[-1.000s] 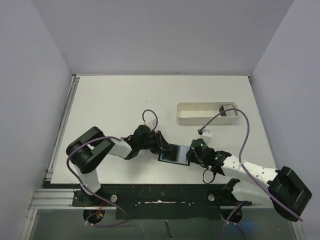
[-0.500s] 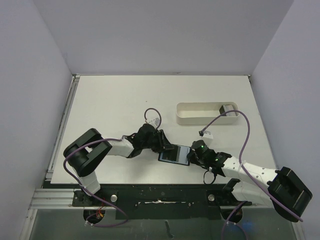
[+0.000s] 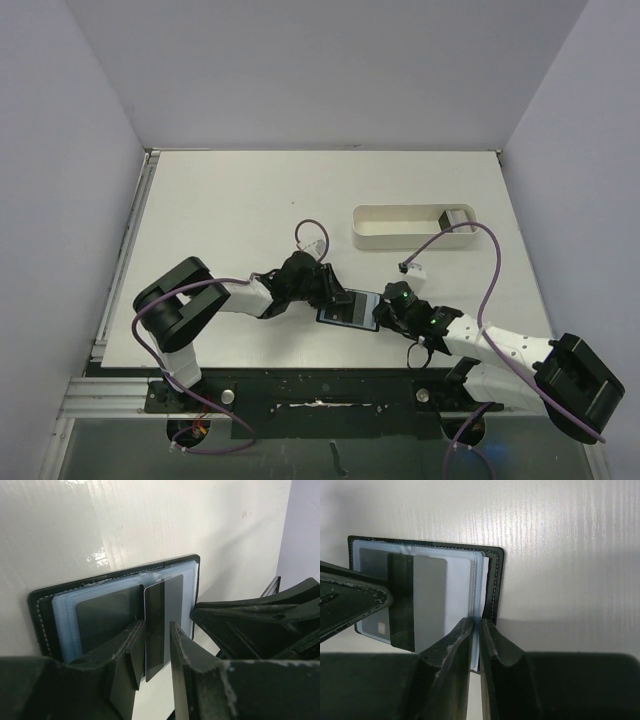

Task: Put the credit cards into the card holder
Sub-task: Insert the credit card into the card holder.

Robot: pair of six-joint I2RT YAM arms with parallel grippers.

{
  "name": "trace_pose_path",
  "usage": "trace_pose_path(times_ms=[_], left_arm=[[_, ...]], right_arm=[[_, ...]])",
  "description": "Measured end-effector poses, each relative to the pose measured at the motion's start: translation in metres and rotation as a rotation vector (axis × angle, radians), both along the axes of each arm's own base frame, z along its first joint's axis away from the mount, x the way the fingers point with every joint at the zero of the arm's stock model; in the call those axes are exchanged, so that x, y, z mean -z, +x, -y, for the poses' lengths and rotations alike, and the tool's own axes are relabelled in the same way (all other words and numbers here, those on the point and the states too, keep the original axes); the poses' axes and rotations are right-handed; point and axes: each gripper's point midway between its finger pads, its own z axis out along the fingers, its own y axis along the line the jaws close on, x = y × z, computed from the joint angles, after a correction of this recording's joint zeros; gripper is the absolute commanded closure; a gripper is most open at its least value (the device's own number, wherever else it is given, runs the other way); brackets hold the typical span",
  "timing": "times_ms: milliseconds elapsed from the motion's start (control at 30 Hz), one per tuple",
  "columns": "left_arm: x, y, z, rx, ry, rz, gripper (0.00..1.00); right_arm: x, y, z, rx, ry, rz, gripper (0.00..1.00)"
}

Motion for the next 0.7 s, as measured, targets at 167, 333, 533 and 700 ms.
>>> trace_pose_path(times_ms=[167, 333, 533, 700], left_arm=[[-0.001, -0.005, 0.009, 0.016, -0.003, -0.005, 0.75], [0.002, -0.007, 0.014, 0.013, 0.008, -0.004, 0.75], [0.003, -0.007, 0.015, -0.008, 0.013, -0.006, 0.68], [-0.004, -0.006, 0.008, -0.010, 0.028, -0.003, 0.61]], right_arm=[[0.001, 0.001, -0.003, 0.002, 0.014, 0.007, 0.87], [0.001, 0.002, -0.005, 0.001, 0.031, 0.018, 0.87], [0.001, 0.003, -0.005, 0.004, 0.036, 0.022, 0.85], [-0.004, 0.000, -0.003, 0.003, 0.042, 0.027, 0.77]])
